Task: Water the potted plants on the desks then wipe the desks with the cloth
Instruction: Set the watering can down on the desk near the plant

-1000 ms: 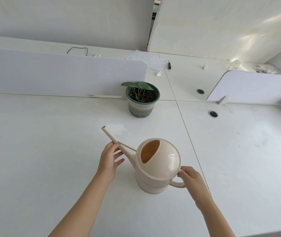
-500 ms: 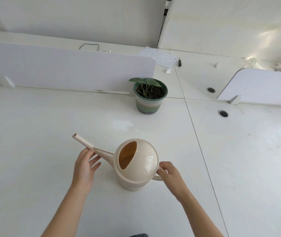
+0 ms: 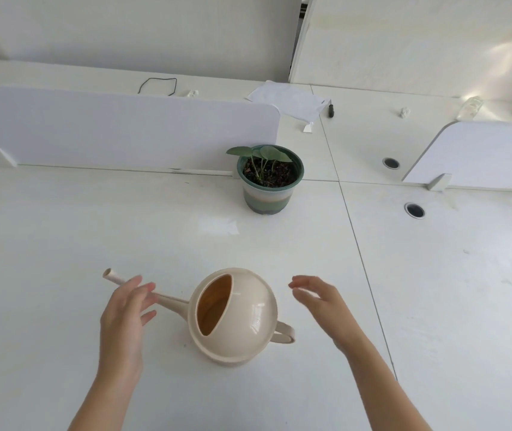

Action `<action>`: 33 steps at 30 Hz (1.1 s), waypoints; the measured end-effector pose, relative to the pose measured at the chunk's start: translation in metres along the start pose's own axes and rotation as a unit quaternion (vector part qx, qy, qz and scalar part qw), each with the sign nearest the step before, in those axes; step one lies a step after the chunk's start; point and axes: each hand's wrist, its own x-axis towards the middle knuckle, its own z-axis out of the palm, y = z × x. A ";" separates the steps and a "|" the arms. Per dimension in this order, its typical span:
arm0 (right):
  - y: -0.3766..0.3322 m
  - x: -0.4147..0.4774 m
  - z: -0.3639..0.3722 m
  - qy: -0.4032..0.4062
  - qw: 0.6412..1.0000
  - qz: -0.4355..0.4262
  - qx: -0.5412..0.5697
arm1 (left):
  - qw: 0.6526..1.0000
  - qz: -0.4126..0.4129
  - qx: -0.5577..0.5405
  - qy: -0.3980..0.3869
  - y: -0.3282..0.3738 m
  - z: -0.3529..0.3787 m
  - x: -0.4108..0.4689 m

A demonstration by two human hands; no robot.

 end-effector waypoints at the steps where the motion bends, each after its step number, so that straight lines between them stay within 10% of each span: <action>1: -0.008 0.008 -0.006 0.012 1.000 -0.014 0.007 | 1.000 0.007 0.005 -0.010 0.006 0.009 0.006; 18: -0.057 0.187 -0.015 0.113 0.979 -0.045 0.162 | 0.980 -0.011 0.092 -0.176 -0.004 0.225 0.176; 33: -0.059 0.222 -0.013 0.111 0.975 -0.086 0.170 | 0.975 0.020 0.060 -0.215 -0.027 0.234 0.167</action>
